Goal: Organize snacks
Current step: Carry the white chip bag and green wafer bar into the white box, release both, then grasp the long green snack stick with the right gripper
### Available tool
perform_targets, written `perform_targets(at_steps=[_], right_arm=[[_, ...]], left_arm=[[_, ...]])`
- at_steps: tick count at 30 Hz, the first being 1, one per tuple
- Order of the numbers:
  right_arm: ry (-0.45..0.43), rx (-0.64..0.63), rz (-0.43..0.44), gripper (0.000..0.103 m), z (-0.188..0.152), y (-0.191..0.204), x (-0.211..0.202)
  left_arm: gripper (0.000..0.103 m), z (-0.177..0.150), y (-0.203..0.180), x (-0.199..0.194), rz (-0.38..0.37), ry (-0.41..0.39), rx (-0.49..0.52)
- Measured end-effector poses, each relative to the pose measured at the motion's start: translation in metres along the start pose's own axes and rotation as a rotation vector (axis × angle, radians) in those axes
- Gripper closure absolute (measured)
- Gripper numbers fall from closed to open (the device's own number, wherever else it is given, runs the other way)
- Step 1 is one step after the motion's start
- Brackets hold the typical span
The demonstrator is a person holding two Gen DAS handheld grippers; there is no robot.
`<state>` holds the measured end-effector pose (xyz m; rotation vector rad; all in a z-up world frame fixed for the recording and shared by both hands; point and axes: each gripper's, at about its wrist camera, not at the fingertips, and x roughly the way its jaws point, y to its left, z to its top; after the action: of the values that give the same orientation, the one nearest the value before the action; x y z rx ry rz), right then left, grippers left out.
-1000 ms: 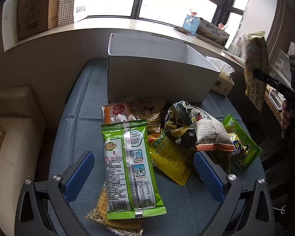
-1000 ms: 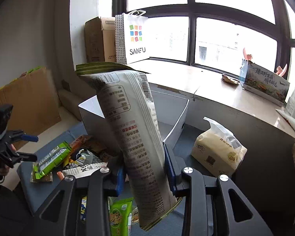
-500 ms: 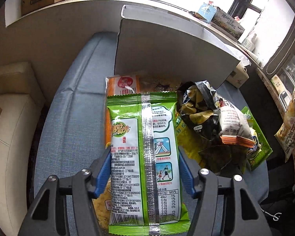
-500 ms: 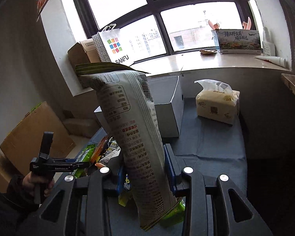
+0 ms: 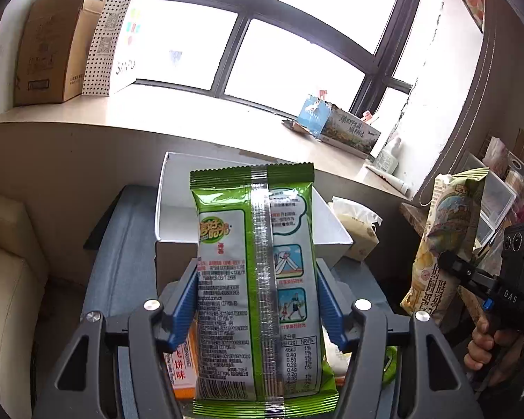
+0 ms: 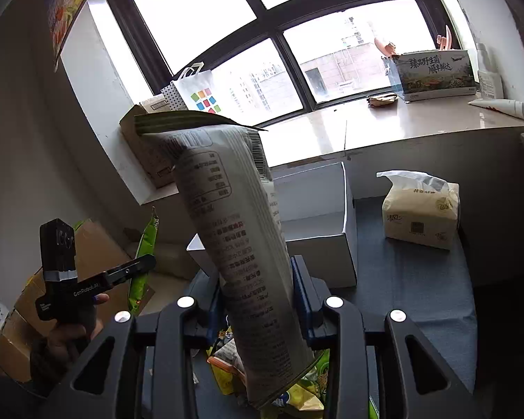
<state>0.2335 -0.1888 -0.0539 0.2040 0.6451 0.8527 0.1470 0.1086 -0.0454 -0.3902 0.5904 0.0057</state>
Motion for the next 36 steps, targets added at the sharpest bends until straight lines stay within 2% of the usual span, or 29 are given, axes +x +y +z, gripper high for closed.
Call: perform_targets(at_steps=[6,10,13,15,17,20,21,22,23,24,25,27,30,33,36], right_arm=[[-0.009,0.013,-0.013,0.065,0.064,0.007,0.054],[-0.008,0.039,-0.033,0.065,0.102,0.001,0.093],[0.02,0.039,-0.102,0.065,0.121,-0.007,0.126],[0.046,0.043,-0.116,0.065,0.13,-0.014,0.146],[0.069,0.037,-0.146,0.065,0.136,-0.018,0.164],[0.101,0.037,-0.18,0.063,0.141,-0.024,0.184],[0.102,0.05,-0.184,0.06,0.141,-0.027,0.188],[0.111,0.067,-0.169,0.044,0.141,-0.031,0.191],[0.113,0.082,-0.153,0.03,0.14,-0.034,0.193],[0.107,0.093,-0.157,0.005,0.138,-0.037,0.194],[0.094,0.104,-0.171,0.0,0.136,-0.039,0.192],[0.078,0.125,-0.162,0.0,0.133,-0.044,0.189],[0.101,0.142,-0.168,0.0,0.13,-0.047,0.186],[0.041,0.121,-0.156,0.0,0.13,-0.041,0.17],[-0.022,0.102,-0.109,0.0,0.13,-0.029,0.147]], left_arm=[[0.037,0.056,-0.001,0.047,0.029,-0.037,0.01],[0.037,0.084,0.004,0.088,0.093,0.016,0.021],[0.037,0.101,0.013,0.118,0.152,0.053,0.027],[0.037,0.108,0.018,0.134,0.165,0.075,0.027],[0.036,0.111,0.022,0.15,0.223,0.1,0.032],[0.029,0.112,0.026,0.17,0.274,0.144,0.046],[0.023,0.113,0.027,0.172,0.285,0.145,0.04],[0.015,0.113,0.029,0.173,0.292,0.145,0.032],[0.0,0.113,0.031,0.173,0.287,0.144,0.022],[0.0,0.111,0.033,0.172,0.286,0.133,0.02],[0.0,0.111,0.034,0.171,0.286,0.128,0.019],[0.0,0.109,0.036,0.17,0.288,0.126,0.01],[0.0,0.108,0.035,0.159,0.288,0.103,0.002],[0.0,0.109,0.028,0.146,0.241,0.076,0.008],[0.0,0.108,0.015,0.122,0.178,0.005,0.041]])
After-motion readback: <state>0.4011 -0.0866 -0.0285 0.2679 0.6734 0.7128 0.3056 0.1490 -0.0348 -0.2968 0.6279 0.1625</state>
